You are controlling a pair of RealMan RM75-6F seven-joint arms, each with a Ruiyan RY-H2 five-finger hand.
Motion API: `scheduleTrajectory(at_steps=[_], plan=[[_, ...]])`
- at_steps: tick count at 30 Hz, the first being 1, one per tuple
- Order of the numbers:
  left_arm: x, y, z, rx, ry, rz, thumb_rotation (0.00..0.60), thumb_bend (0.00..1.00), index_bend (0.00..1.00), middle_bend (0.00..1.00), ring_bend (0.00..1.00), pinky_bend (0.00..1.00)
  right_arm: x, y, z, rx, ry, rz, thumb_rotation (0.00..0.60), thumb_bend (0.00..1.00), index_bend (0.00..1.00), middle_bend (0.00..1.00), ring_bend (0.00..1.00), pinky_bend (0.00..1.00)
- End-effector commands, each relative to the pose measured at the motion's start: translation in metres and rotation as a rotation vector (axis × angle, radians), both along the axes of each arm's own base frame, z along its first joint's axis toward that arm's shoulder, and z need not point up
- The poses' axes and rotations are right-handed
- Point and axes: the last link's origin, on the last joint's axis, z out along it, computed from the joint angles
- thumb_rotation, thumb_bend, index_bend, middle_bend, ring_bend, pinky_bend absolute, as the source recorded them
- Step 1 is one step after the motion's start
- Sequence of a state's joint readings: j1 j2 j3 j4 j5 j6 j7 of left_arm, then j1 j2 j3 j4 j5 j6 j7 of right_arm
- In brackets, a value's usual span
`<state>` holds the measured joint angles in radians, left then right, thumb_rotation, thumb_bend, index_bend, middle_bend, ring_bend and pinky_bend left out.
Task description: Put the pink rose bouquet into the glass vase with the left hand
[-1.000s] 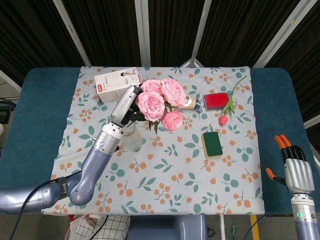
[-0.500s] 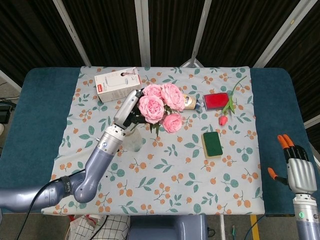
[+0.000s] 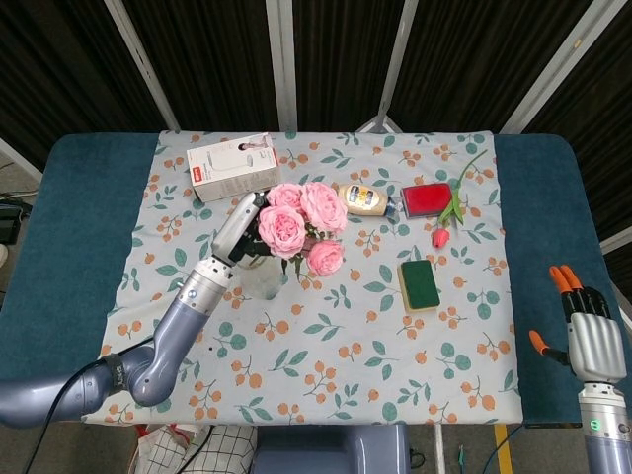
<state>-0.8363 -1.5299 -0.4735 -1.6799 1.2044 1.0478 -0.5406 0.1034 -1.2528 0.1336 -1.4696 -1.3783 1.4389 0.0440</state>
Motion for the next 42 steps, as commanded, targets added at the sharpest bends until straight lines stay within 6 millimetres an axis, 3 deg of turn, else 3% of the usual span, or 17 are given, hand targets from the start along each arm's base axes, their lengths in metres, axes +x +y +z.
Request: scheduleTrajectory(at_steps=[1, 13, 20, 31, 38, 42], plan=[[-0.011, -0.005, 0.001, -0.011, 0.005, -0.005, 0.6, 0.44, 0.38, 0.33, 0.28, 0.45, 0.0, 0.0, 0.0, -0.003, -0.002, -0.001, 0.6, 0.28, 0.1, 0.08, 0.14, 0.11], [-0.053, -0.011, 0.017, -0.082, 0.138, 0.012, 0.6, 0.36, 0.18, 0.13, 0.06, 0.28, 0.001, 0.002, 0.001, 0.025, -0.012, 0.001, 0.6, 0.28, 0.1, 0.08, 0.14, 0.11], [-0.074, -0.009, 0.029, -0.084, 0.224, 0.033, 0.6, 0.31, 0.14, 0.08, 0.0, 0.24, 0.002, 0.002, -0.001, 0.04, -0.011, 0.003, 0.6, 0.28, 0.1, 0.08, 0.14, 0.11], [-0.113, -0.019, 0.063, -0.027, 0.392, 0.091, 0.6, 0.3, 0.09, 0.07, 0.0, 0.21, 0.004, 0.002, -0.002, 0.041, -0.014, 0.009, 0.6, 0.28, 0.1, 0.08, 0.14, 0.11], [-0.138, -0.036, 0.081, 0.052, 0.578, 0.099, 0.6, 0.3, 0.08, 0.07, 0.0, 0.2, 0.008, 0.003, -0.002, 0.039, -0.012, 0.021, 0.6, 0.28, 0.1, 0.08, 0.14, 0.11], [-0.151, -0.065, 0.104, 0.137, 0.587, 0.1, 0.6, 0.3, 0.08, 0.08, 0.0, 0.21, 0.008, 0.003, -0.002, 0.038, -0.015, 0.02, 0.6, 0.28, 0.1, 0.08, 0.14, 0.11]])
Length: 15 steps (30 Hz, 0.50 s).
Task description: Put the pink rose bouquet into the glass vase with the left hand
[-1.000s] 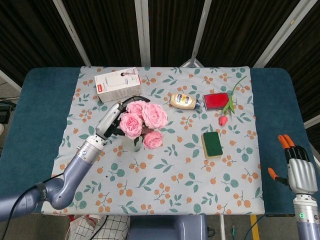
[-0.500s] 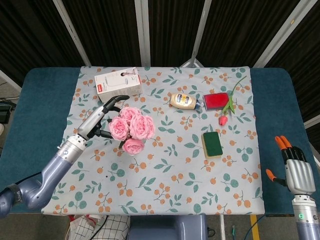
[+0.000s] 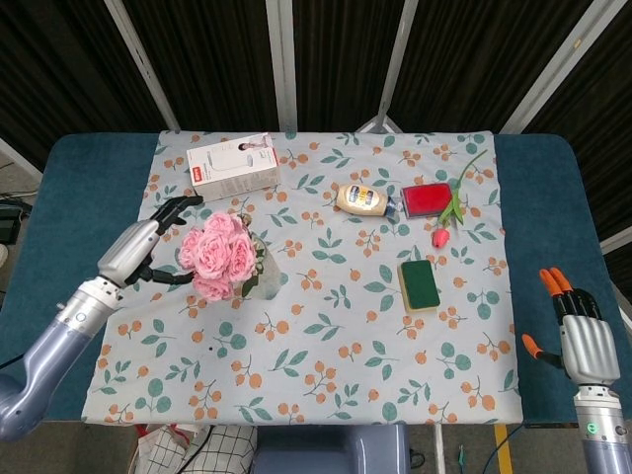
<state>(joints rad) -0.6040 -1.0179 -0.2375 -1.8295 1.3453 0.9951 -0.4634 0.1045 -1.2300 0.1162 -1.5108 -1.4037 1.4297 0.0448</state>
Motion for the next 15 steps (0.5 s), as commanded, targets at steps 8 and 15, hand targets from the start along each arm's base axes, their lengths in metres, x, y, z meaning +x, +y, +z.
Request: scheduleTrajectory(at_steps=[8, 15], plan=[[-0.079, -0.104, 0.049, 0.311, 0.238, 0.034, 0.6, 0.3, 0.09, 0.1, 0.02, 0.2, 0.003, 0.001, 0.0, 0.005, -0.009, 0.012, 0.6, 0.28, 0.1, 0.08, 0.14, 0.11], [-0.123, -0.155, 0.048, 0.452, 0.432, 0.124, 0.6, 0.3, 0.12, 0.1, 0.01, 0.2, 0.009, 0.003, -0.001, 0.013, -0.007, 0.047, 0.6, 0.28, 0.1, 0.08, 0.14, 0.11]])
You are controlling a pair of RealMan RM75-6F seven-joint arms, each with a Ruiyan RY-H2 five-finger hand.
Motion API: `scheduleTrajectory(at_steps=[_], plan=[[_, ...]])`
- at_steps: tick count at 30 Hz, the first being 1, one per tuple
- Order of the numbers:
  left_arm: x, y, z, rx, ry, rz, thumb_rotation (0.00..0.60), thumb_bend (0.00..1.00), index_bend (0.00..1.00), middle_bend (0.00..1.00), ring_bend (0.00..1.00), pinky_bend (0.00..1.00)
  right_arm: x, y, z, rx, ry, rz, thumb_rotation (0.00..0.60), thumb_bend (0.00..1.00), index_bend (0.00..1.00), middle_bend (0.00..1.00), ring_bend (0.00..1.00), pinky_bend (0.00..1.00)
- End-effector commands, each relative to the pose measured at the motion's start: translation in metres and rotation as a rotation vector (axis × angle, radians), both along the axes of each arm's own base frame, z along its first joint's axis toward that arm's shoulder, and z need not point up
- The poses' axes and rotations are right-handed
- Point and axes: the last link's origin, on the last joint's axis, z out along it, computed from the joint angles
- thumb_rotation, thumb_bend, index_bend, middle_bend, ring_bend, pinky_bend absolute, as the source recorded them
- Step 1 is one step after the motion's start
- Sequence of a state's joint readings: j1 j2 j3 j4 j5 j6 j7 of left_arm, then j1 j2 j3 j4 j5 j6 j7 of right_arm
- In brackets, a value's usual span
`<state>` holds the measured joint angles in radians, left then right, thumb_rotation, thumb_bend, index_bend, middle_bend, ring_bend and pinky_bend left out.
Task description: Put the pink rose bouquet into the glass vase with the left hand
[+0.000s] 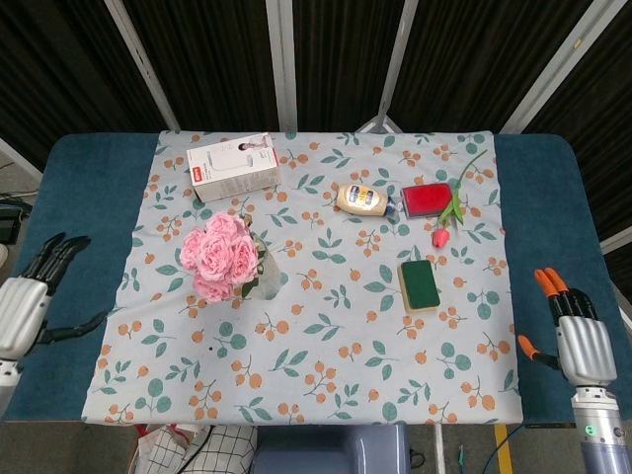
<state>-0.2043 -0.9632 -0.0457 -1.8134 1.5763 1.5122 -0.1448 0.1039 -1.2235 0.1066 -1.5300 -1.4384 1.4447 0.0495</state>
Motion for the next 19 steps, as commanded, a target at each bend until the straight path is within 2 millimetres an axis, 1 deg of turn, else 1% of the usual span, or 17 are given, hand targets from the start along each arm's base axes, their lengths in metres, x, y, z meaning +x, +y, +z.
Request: scheduleTrajectory(at_steps=[1, 4, 7, 10, 19], plan=[[-0.033, -0.043, -0.004, 0.088, 0.113, 0.064, 0.6, 0.3, 0.13, 0.1, 0.01, 0.2, 0.002, 0.001, 0.001, 0.007, 0.006, 0.019, 0.6, 0.28, 0.1, 0.08, 0.14, 0.11], [-0.047, -0.054, -0.011, 0.106, 0.152, 0.119, 0.6, 0.3, 0.13, 0.1, 0.01, 0.2, 0.003, 0.003, 0.003, 0.021, 0.013, 0.036, 0.6, 0.28, 0.1, 0.08, 0.14, 0.11], [-0.055, -0.058, -0.02, 0.053, 0.152, 0.164, 0.6, 0.3, 0.13, 0.09, 0.0, 0.2, 0.004, 0.004, 0.005, 0.027, 0.018, 0.049, 0.6, 0.28, 0.1, 0.08, 0.14, 0.11], [-0.053, -0.056, -0.02, 0.022, 0.144, 0.165, 0.6, 0.3, 0.12, 0.08, 0.0, 0.19, 0.005, 0.004, 0.006, 0.022, 0.024, 0.058, 0.6, 0.28, 0.1, 0.08, 0.14, 0.11], [-0.054, -0.057, -0.015, 0.094, 0.169, 0.162, 0.6, 0.3, 0.12, 0.07, 0.0, 0.19, 0.007, 0.003, 0.002, 0.016, 0.037, 0.076, 0.6, 0.28, 0.1, 0.08, 0.14, 0.11]])
